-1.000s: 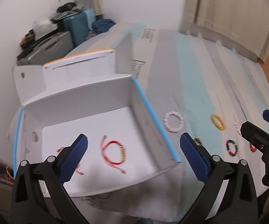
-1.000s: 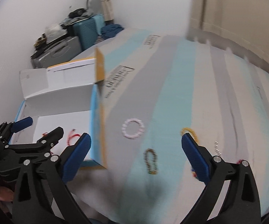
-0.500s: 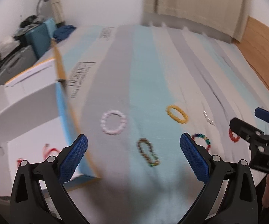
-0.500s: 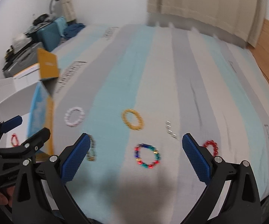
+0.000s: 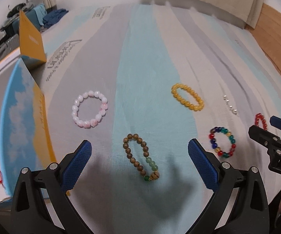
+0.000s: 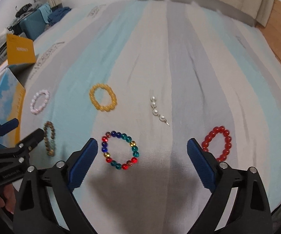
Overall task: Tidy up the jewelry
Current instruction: 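Grasp the brown wooden bead bracelet with the left tool while the right tool grasps the multicolour bead bracelet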
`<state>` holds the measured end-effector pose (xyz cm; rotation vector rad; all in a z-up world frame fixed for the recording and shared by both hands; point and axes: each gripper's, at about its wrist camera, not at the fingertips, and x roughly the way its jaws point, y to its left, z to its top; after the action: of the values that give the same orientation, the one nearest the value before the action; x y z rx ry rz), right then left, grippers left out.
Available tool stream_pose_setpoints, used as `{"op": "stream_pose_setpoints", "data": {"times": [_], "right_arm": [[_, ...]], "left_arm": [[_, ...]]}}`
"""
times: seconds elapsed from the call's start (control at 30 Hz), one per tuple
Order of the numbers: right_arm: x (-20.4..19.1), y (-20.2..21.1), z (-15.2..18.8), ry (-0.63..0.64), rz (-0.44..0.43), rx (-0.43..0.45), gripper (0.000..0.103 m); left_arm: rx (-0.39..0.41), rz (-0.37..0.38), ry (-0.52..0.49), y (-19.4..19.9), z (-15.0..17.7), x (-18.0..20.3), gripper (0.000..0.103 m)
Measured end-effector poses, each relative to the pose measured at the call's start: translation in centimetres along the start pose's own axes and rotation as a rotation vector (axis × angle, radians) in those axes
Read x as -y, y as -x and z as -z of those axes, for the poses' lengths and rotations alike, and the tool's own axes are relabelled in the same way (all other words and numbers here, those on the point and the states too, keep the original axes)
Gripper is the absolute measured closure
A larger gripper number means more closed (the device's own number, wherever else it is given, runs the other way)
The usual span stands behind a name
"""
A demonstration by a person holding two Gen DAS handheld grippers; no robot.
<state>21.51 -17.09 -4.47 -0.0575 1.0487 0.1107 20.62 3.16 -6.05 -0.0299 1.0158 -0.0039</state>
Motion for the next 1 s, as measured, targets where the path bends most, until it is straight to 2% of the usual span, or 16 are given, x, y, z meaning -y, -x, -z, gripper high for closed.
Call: {"op": "stream_pose_setpoints", "data": {"times": [0.07,0.17,0.4,0.63,0.7,0.87,1.0], "right_arm": [[0.0,-0.9,0.1,0.005,0.000,-0.017,0.022],[-0.2,-2.5,0.3,0.016,-0.002,-0.044,0.027],[-0.5,-5.0,1.0,0.012,-0.010,-0.085,0.035],[-0.4,-6.3,1.5,-0.001,-0.011,-0.104,0.039],[-0.4,-6.4,1.5,-0.004,-0.010,-0.100,0.040],[-0.3,-6.4,1.4,-0.004,-0.005,-0.094,0.055],[-0.1,-6.2,1.5,-0.002,-0.006,-0.092,0.062]], "left_arm": [[-0.015,-0.007,0.008,-1.0,0.1,-0.2,0.006],[-0.030,-0.011,0.016,-2.3,0.4,-0.6,0.006],[-0.042,-0.023,0.035,-4.1,0.9,-1.8,0.011],[-0.050,-0.025,0.025,-4.9,1.6,-2.2,0.025],[-0.048,-0.014,0.022,-4.9,1.7,-2.2,0.032],[-0.051,0.007,0.014,-4.8,2.0,-2.0,0.050],[-0.060,0.003,0.011,-4.8,1.9,-1.9,0.061]]}}
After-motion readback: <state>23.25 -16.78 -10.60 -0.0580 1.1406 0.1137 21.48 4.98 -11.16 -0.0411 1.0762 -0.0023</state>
